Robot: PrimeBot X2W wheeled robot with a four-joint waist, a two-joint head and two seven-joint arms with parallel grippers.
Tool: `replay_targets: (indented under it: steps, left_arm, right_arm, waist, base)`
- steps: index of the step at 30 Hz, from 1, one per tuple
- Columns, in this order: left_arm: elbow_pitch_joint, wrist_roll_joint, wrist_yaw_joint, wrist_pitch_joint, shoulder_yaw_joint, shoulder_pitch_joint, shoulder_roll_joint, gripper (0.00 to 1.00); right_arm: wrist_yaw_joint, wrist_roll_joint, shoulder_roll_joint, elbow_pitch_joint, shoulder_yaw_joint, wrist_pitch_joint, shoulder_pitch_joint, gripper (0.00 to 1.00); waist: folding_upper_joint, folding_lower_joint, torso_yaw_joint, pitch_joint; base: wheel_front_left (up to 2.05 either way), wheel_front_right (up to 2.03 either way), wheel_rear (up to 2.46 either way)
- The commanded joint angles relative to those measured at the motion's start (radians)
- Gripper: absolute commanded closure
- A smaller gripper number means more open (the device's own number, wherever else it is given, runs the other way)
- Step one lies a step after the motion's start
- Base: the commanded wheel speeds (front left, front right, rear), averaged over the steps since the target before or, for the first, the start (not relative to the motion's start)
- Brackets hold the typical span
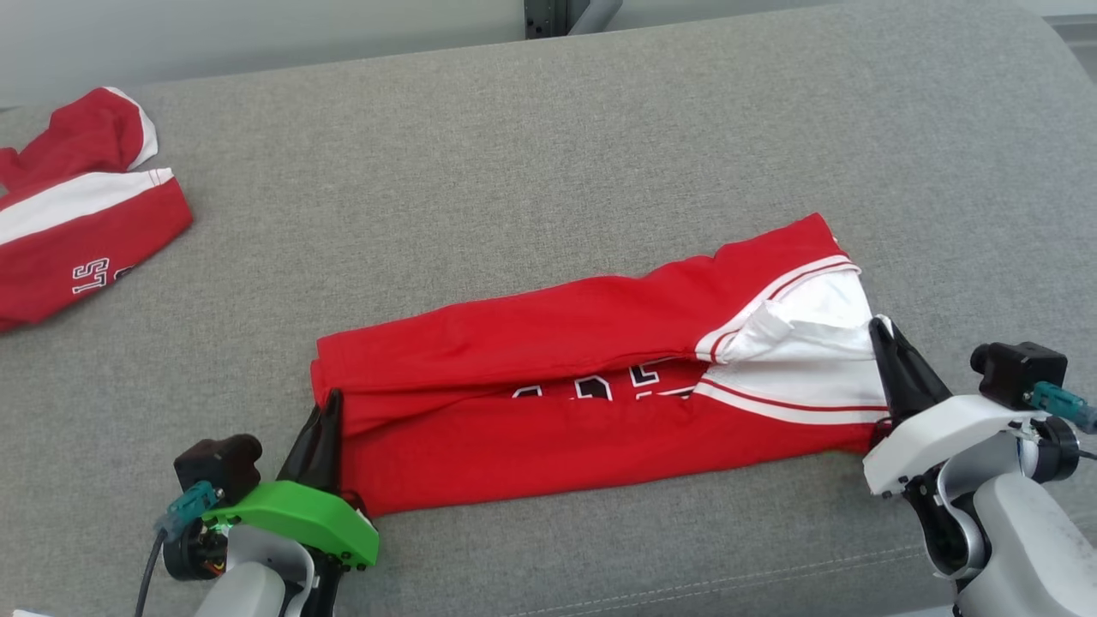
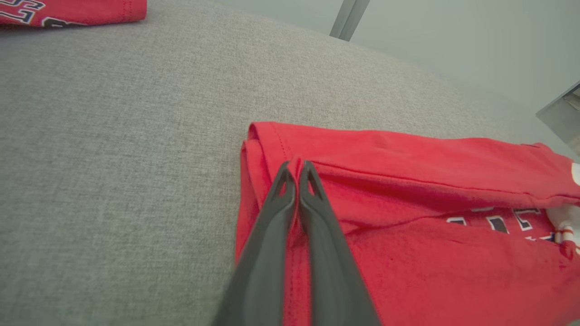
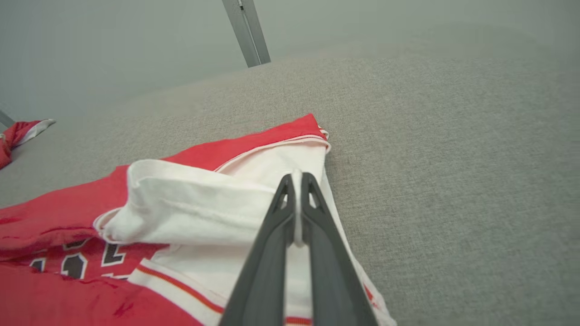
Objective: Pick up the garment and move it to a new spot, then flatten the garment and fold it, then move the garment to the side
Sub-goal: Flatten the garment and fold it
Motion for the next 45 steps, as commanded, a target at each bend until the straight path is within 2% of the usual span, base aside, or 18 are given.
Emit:
replay_targets:
  steps: [1, 2, 12, 20, 24, 31, 38, 44, 45]
  left_arm:
    - [0.002, -0.006, 0.002, -0.008, 0.008, 0.022, -0.001, 0.00]
    - [0.001, -0.009, 0.003, -0.010, 0.013, 0.033, -0.004, 0.00]
    - [-0.084, -0.022, 0.027, -0.025, 0.075, 0.151, -0.009, 0.00]
    - [-0.197, 0.042, 0.055, -0.027, 0.129, 0.204, -0.020, 0.00]
    - [-0.228, 0.073, 0.064, -0.026, 0.143, 0.206, -0.032, 0.00]
    - [-0.236, 0.100, 0.052, -0.026, 0.156, 0.208, -0.040, 0.00]
    - [-0.242, 0.110, 0.045, -0.027, 0.173, 0.196, -0.047, 0.00]
    - [-0.247, 0.120, 0.041, -0.027, 0.183, 0.186, -0.050, 0.00]
    - [-0.246, 0.121, 0.038, -0.027, 0.185, 0.181, -0.052, 0.00]
  right_arm:
    - [-0.001, -0.014, 0.006, 0.006, -0.002, -0.009, 0.020, 0.23]
    - [-0.001, -0.018, 0.010, 0.008, -0.006, -0.015, 0.027, 0.00]
    - [-0.001, -0.051, 0.037, 0.008, -0.067, -0.050, 0.122, 0.00]
    - [-0.001, -0.090, 0.060, -0.014, -0.127, -0.037, 0.180, 0.00]
    - [-0.001, -0.108, 0.063, -0.031, -0.136, -0.019, 0.173, 0.00]
    - [-0.001, -0.151, 0.054, -0.020, -0.139, 0.029, 0.108, 0.00]
    - [-0.001, -0.157, 0.018, 0.088, -0.113, 0.096, -0.003, 0.00]
    - [-0.001, -0.147, -0.013, 0.253, -0.096, 0.135, -0.108, 0.00]
    - [-0.001, -0.131, -0.015, 0.314, -0.090, 0.149, -0.137, 0.00]
  waist:
    - [0.0093, 0.0000, -0.004, -0.012]
    - [0.0093, 0.0000, -0.005, -0.018]
    - [0.0093, 0.0000, -0.010, -0.077]
    - [0.0093, 0.0000, -0.009, -0.117]
    - [0.0093, 0.0000, -0.010, -0.129]
    - [0.0093, 0.0000, 0.008, -0.135]
    - [0.0093, 0.0000, 0.061, -0.122]
    - [0.0093, 0.0000, 0.110, -0.099]
    - [0.0093, 0.0000, 0.124, -0.090]
  base:
    - [0.00, 0.00, 0.00]
    - [0.00, 0.00, 0.00]
    - [0.00, 0.00, 0.00]
    - [0.00, 0.00, 0.00]
    - [0.00, 0.00, 0.00]
    - [0.00, 0.00, 0.00]
    - [0.00, 0.00, 0.00]
    - [0.00, 0.00, 0.00]
    - [0.00, 0.00, 0.00]
